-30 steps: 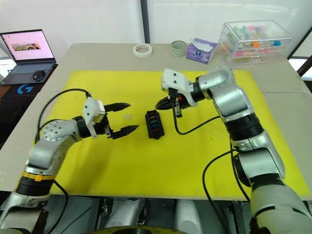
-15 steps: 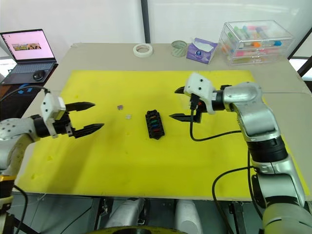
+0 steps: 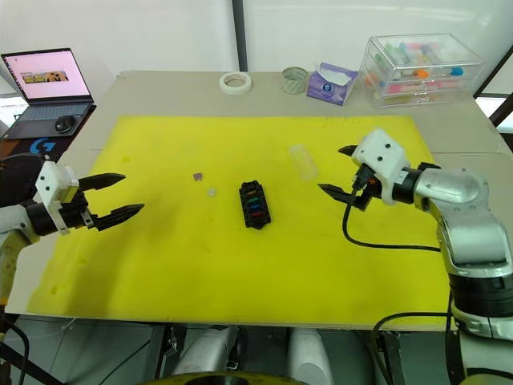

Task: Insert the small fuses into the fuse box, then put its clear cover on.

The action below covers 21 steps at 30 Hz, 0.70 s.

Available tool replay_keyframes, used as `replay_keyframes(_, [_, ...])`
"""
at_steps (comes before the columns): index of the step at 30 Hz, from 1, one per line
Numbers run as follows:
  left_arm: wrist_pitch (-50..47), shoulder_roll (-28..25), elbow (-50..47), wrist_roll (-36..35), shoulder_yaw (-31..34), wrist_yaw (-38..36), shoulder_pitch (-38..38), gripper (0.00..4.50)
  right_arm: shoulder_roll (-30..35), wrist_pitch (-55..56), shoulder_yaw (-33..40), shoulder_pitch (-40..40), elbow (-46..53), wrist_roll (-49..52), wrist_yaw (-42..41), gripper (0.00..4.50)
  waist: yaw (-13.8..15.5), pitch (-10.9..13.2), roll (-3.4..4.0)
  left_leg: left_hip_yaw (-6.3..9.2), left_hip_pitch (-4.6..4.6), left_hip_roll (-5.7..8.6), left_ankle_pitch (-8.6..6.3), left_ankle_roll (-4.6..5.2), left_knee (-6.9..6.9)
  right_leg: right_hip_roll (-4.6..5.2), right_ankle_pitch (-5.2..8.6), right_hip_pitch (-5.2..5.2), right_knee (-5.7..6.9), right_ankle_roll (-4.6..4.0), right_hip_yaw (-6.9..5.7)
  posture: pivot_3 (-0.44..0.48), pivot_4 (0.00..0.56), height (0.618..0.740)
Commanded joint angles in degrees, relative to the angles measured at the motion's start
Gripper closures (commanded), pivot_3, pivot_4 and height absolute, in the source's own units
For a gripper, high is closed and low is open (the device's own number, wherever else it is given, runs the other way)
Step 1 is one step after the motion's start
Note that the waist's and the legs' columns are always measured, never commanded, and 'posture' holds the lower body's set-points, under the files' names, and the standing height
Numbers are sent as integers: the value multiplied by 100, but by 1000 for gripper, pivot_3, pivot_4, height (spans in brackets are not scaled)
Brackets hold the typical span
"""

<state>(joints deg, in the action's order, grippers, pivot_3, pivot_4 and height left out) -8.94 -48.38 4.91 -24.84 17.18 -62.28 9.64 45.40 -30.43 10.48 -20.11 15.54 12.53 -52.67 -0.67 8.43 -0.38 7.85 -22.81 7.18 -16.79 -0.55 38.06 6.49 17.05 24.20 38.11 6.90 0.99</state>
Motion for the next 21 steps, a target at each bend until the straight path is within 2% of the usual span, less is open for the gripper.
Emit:
replay_keyframes(1, [234,-37,-4,44,123,2,22,0,-30,48,327,236,286,121,312,16,3,0,0,0,0,0,0,0,-1,0,0,0,0,0,0,0,150,740])
replay_keyframes(15, [259,-80,72,129,44,34,158,0,28,155,224,438,354,265,585,16,-5,0,0,-1,1,0,0,0,0,-1,0,0,0,0,0,0,150,740])
replay_keyframes(17, [-69,-16,-74,50,82,259,128,0,5,137,151,319,360,319,584,16,-7,0,0,-1,1,-1,0,0,0,-1,0,0,0,0,0,0,150,740])
replay_keyframes(21, [-1417,225,-602,-479,301,1089,168,0,6,93,-78,-11,330,433,494,16,-14,0,0,-1,1,-1,0,0,1,-1,0,0,2,0,2,0,150,740])
